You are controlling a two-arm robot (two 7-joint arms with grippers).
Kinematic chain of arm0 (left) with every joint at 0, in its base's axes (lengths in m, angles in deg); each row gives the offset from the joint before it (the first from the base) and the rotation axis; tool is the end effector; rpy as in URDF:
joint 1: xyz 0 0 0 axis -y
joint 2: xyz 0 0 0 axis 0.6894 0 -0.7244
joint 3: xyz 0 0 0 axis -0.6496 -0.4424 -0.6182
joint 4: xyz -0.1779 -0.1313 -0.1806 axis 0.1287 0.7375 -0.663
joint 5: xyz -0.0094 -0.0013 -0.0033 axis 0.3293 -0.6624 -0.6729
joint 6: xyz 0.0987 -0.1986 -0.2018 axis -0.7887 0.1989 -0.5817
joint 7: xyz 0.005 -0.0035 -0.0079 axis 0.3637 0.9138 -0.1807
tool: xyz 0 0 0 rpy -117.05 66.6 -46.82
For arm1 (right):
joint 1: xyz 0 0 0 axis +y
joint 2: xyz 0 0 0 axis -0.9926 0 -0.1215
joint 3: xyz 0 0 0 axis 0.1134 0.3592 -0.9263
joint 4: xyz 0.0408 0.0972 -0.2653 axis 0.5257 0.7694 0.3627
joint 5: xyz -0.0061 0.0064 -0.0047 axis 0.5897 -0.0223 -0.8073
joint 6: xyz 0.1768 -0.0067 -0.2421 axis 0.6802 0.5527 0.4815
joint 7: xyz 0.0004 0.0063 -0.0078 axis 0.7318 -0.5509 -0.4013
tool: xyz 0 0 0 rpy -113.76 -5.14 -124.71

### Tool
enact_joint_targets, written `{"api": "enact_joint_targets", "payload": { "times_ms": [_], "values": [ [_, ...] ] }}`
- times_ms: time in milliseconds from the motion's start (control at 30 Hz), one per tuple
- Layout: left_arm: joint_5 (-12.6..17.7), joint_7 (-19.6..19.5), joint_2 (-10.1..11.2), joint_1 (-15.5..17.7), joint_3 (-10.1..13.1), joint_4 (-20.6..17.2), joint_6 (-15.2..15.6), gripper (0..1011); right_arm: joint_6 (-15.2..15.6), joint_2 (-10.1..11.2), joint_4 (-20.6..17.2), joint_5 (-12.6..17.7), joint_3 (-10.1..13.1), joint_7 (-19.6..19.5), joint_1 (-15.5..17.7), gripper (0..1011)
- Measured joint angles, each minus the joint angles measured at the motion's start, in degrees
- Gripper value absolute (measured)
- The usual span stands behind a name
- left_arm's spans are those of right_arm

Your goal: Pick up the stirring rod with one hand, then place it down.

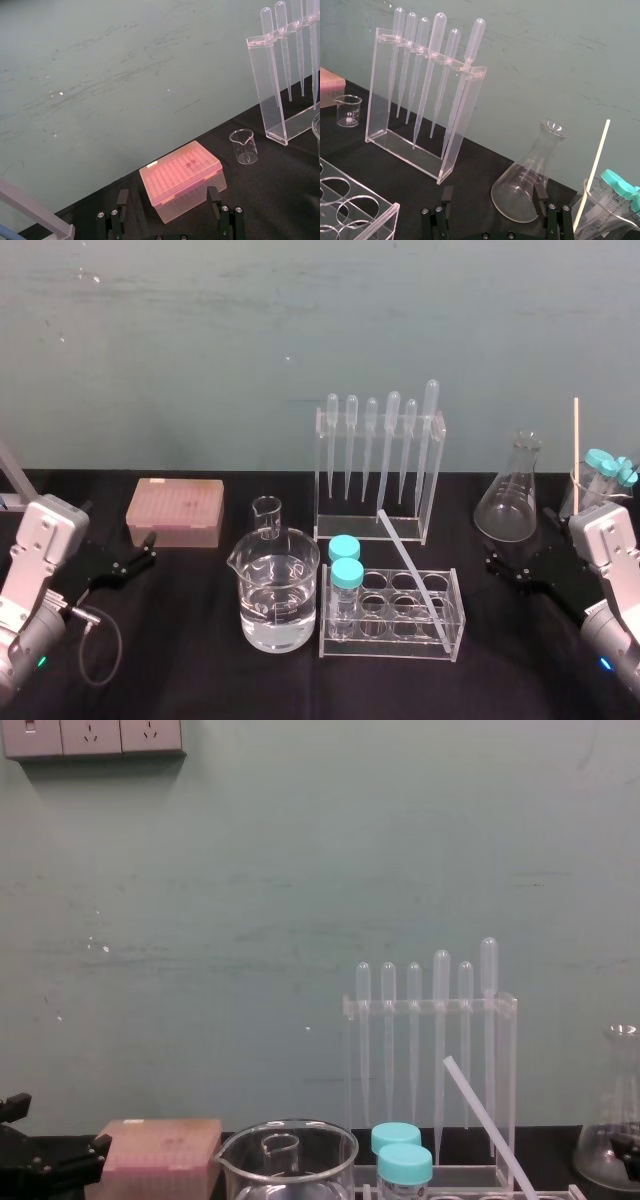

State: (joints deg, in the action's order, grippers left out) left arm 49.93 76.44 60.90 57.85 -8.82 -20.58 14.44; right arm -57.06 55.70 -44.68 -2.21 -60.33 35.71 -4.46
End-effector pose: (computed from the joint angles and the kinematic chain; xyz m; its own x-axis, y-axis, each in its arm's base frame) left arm 0.3488 0.0824 -0.2967 0.2921 0.8804 0.3737 -0.9553 0.2871 0.0704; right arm 0.3490 -0.0824 -0.2968 0.2922 -0.8802 0.3739 0.9553 0.2873 -0.0701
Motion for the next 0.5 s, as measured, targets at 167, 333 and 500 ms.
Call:
{"api": "enact_joint_targets", "payload": {
  "times_ms": [167, 333, 500],
  "values": [
    [0.00, 0.00, 0.00, 0.00, 0.00, 0.00, 0.00, 1000, 0.04, -0.11, 0.00, -0.51, 0.20, -0.38, 0.12, 1003],
    [0.00, 0.00, 0.00, 0.00, 0.00, 0.00, 0.00, 1000, -1.64, -0.53, -1.03, -1.80, 1.69, -1.76, 1.08, 1003],
    [0.00, 0.00, 0.00, 0.00, 0.00, 0.00, 0.00, 1000, -7.46, 0.07, -3.12, -3.40, 2.38, -1.23, 2.12, 1003]
  ]
}}
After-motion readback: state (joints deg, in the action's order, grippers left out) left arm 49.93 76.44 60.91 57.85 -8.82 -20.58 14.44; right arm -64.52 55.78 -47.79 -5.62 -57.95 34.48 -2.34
